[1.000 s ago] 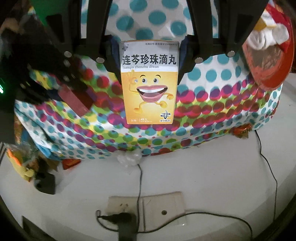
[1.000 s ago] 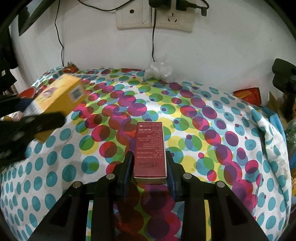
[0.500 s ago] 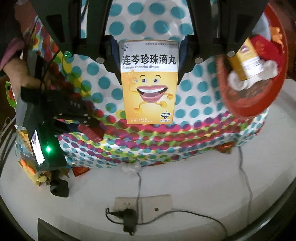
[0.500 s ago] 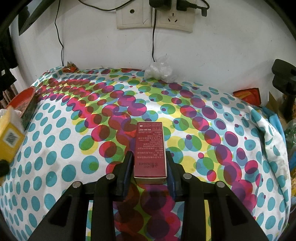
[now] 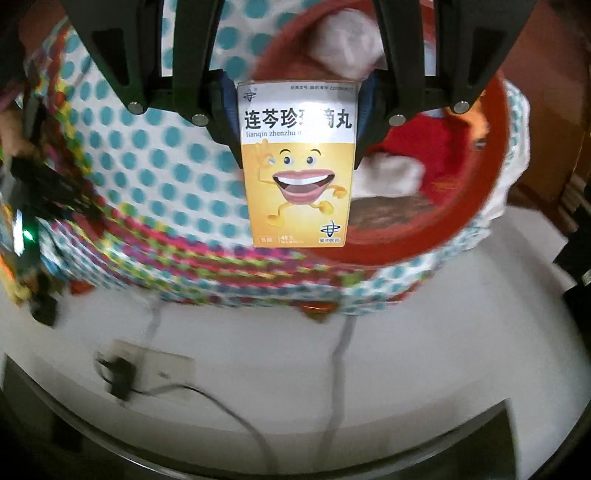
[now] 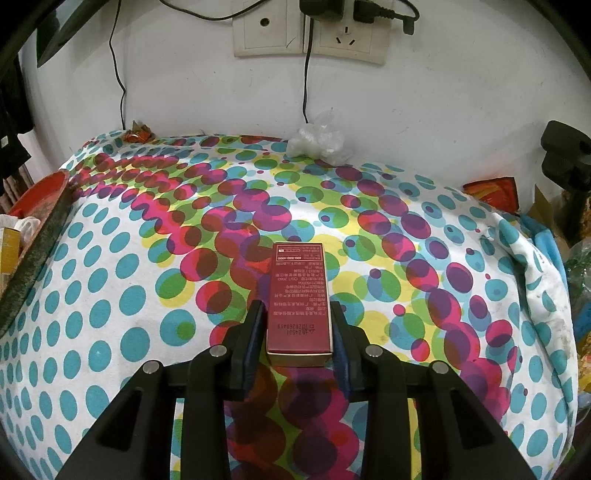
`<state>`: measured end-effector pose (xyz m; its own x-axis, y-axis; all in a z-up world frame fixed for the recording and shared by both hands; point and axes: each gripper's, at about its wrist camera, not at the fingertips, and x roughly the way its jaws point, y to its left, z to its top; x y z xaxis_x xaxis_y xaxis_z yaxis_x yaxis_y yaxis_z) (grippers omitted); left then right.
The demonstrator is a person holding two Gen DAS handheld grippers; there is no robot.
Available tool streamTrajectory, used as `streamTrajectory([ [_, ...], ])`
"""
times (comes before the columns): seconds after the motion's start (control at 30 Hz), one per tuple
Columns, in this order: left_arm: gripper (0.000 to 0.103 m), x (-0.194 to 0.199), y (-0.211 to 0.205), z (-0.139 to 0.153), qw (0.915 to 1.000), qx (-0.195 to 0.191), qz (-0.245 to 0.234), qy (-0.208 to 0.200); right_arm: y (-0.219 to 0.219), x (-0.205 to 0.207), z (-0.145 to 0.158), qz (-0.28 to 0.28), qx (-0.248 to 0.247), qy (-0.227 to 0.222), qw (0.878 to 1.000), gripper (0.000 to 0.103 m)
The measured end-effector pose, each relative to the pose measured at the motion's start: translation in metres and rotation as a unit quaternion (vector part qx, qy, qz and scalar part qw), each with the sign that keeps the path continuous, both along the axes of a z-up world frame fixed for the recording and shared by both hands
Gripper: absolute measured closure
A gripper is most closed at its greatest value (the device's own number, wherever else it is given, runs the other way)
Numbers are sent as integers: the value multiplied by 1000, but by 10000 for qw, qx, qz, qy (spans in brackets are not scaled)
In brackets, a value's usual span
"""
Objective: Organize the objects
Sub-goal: 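Carry the yellow medicine box onto the red tray and open the left tool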
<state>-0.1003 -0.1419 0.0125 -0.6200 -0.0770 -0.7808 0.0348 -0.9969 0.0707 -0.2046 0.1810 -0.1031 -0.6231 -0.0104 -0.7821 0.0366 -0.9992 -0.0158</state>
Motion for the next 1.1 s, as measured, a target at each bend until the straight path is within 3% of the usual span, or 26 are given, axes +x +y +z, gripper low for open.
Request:
streamTrajectory([
  [0.23, 51, -6, -57, -10, 9988, -28, 476, -112, -2, 1, -1, -53, 57, 8, 10000, 70],
  [0.43, 51, -10, -81, -28, 9981, 127, 545, -265, 2, -1, -1, -64, 7, 2, 10000, 70],
  [0.7, 51, -10, -92, -43, 9971, 160, 624, -411, -4, 7, 3, -255, 132, 31, 9996, 75],
  [0.8, 46, -7, -95, -46, 9969, 225, 599, -454, -8, 8, 4, -330, 216, 25, 9992, 75],
  [0.93, 45, 1, -98, -43, 9968, 374, 568, -423, -11, 14, 11, -412, 264, 53, 9988, 75],
  [1.1, 45, 17, -92, -34, 9983, 216, 452, -303, -22, 24, 21, -423, 370, 152, 9983, 75],
])
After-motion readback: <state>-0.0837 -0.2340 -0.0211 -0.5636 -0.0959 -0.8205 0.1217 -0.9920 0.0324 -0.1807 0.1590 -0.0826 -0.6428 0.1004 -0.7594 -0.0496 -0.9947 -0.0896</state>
